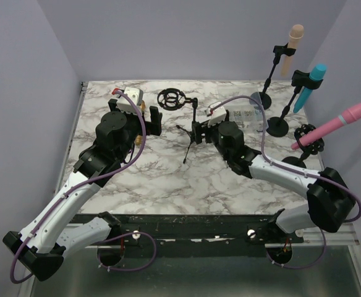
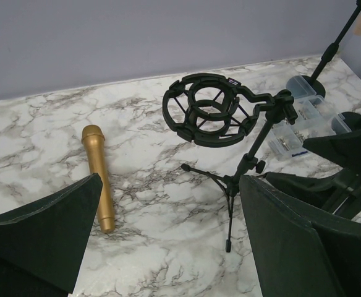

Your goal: Remove the microphone from the stand

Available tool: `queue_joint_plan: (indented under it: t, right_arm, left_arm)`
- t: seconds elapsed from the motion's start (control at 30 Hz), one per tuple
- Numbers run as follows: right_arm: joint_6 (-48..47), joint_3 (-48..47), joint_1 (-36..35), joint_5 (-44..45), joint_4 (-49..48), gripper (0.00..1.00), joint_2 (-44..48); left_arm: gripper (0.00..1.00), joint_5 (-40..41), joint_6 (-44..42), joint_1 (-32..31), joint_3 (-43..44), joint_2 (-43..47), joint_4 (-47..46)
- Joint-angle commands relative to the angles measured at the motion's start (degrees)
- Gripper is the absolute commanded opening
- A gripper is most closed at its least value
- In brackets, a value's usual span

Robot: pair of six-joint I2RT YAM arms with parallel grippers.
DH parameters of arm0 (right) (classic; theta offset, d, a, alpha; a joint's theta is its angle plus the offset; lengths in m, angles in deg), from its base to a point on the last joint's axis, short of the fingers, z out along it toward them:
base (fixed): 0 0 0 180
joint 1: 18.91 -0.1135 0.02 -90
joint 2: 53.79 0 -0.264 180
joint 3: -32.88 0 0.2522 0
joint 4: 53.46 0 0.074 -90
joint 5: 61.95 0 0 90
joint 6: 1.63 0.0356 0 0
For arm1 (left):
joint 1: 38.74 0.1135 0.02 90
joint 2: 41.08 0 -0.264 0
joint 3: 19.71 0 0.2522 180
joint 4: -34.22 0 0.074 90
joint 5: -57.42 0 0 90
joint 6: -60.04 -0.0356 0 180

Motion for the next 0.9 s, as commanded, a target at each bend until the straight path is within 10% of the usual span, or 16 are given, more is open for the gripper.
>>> queue_joint_plan:
  t: [0.0,0.33,0.87]
  right_arm:
    - [5.07,-1.99,-0.44,2.86,5.52,0.86,4.66]
    - [9.45,-17.33,-0.44,2.01,15.66,0.94,8.76]
    - [8.62,-38.03,-0.11,8.68,29.94,1.00,-11.61]
  left_arm:
    - [0.97,-1.32,0.54,0.24,1.54,0.14,-0.49]
    - [0.97,-1.72,0.87,0.22,1.40,0.12,-0.52]
    - [0.97,-1.39,0.68,0.24,1.51,0.80,-0.38]
